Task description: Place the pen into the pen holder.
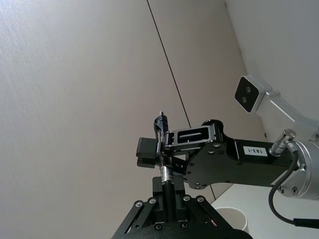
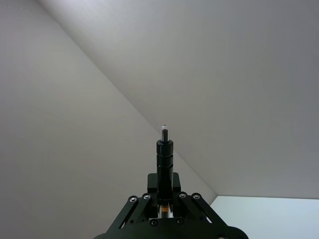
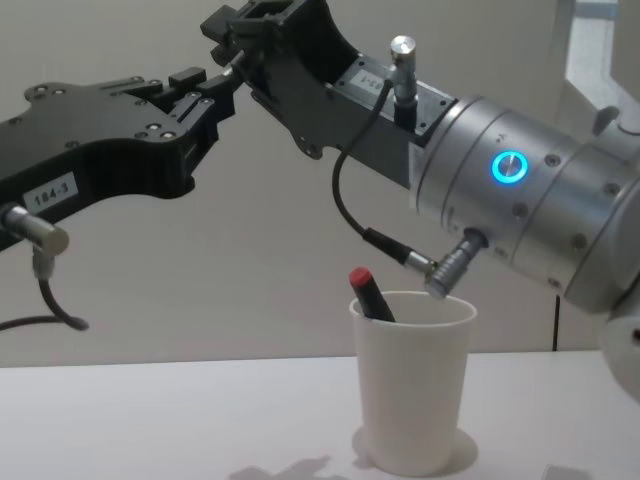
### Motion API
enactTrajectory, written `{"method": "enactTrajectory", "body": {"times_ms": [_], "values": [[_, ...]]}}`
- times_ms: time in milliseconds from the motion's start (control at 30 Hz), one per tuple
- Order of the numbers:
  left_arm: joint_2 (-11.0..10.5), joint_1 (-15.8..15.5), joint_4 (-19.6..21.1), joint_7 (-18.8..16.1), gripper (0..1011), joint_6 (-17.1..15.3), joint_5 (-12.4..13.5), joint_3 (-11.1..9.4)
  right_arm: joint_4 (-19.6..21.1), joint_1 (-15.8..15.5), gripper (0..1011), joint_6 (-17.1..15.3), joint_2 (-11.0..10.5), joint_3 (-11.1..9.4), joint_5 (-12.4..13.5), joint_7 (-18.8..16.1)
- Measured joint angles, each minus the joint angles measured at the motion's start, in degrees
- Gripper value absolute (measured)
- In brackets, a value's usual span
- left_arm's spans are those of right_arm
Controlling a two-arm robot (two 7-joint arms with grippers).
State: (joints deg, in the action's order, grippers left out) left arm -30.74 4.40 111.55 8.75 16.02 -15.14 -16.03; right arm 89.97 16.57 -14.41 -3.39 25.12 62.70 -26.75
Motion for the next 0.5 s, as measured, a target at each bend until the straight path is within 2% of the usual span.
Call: {"method": "enactTrajectory", "body": {"times_ms": [100,200,233,467,500], "values": [[0.0,0.0,0.0,0.0,156,0.0,0.0,0.0,0.0,0.0,130,0.0,0.0,0.0,0.0,0.0],[0.0,0.0,0.0,0.0,250,0.0,0.0,0.0,0.0,0.0,131,0.0,0.0,0.0,0.0,0.0],[0.0,0.0,0.0,0.0,309,0.0,0.0,0.0,0.0,0.0,131,0.0,0.0,0.0,0.0,0.0],[0.0,0.0,0.0,0.0,489,0.0,0.0,0.0,0.0,0.0,130,0.2,-0.1,0.0,0.0,0.0],[0.0,0.0,0.0,0.0,548,0.0,0.0,0.0,0.0,0.0,130,0.2,-0.1,0.0,0.0,0.0]]}}
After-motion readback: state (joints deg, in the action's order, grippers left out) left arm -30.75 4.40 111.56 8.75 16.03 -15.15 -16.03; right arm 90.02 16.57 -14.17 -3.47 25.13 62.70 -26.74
